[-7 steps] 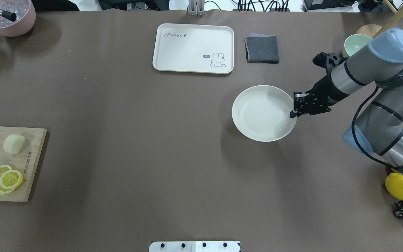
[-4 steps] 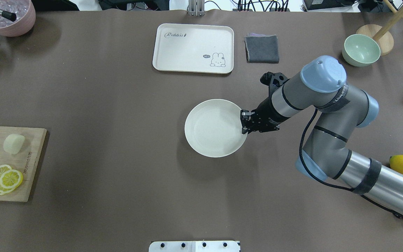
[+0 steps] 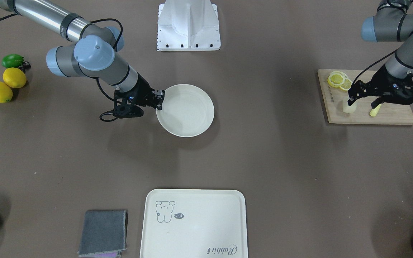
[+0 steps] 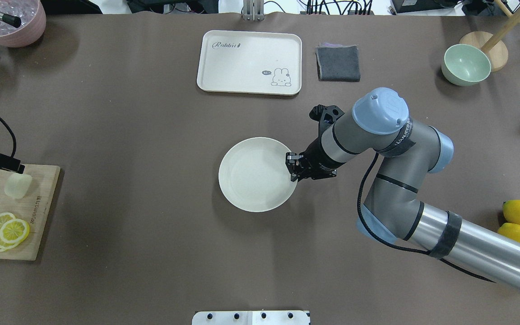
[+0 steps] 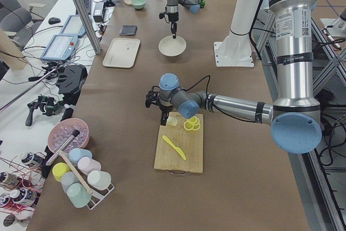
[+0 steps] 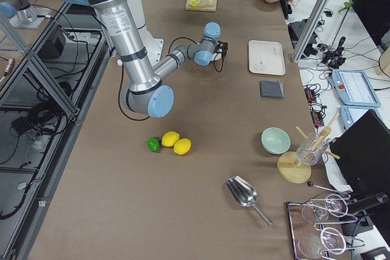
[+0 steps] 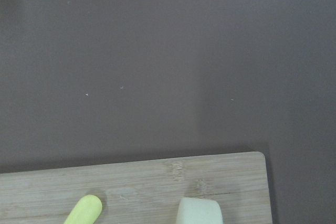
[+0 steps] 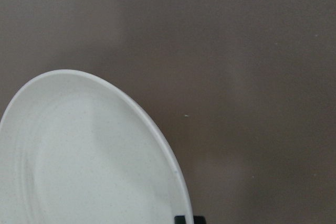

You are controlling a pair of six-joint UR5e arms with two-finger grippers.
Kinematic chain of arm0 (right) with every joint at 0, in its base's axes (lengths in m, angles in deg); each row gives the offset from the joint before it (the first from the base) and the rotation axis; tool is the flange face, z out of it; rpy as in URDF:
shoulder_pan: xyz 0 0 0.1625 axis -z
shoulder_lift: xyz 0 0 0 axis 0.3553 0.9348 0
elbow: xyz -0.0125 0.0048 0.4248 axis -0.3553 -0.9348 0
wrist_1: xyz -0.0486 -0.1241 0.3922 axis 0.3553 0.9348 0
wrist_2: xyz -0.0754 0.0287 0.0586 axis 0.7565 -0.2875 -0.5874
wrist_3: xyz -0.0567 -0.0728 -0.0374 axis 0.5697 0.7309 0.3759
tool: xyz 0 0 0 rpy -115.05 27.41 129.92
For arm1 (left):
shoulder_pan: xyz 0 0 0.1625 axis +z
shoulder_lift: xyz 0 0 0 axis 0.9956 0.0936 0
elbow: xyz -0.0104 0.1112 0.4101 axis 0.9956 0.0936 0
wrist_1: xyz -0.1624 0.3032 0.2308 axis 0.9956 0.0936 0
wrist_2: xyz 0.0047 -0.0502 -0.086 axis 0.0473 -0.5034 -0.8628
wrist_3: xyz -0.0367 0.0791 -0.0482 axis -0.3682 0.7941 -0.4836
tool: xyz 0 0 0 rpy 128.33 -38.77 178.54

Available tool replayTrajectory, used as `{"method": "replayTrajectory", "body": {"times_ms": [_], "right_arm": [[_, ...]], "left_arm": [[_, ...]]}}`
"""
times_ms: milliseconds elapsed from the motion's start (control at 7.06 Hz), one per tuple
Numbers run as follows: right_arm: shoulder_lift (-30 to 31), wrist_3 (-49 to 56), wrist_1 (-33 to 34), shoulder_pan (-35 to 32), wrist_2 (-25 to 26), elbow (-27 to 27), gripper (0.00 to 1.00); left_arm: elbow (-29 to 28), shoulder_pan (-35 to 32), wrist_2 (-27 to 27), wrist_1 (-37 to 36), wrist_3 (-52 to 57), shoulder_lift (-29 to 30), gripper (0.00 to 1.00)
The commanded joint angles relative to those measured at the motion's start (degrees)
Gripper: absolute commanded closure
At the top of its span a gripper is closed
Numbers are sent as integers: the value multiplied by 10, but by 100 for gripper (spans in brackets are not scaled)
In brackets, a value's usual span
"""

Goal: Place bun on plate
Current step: 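Grasp the cream bun with the left gripper while the right holds the plate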

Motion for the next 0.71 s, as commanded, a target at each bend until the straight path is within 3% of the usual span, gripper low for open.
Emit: {"method": "replayTrajectory", "body": {"times_ms": [0, 283, 566], "right_arm": [[-9, 0, 0, 0, 0, -14, 100], [-9, -1, 0, 0, 0, -14, 100], [-8, -1, -3, -1, 0, -16, 100]], "left_arm": [[-23, 23, 3, 27, -2, 4, 20], [-21, 30, 2, 34, 1, -4, 31], [-23, 37, 3, 36, 1, -4, 49]]}}
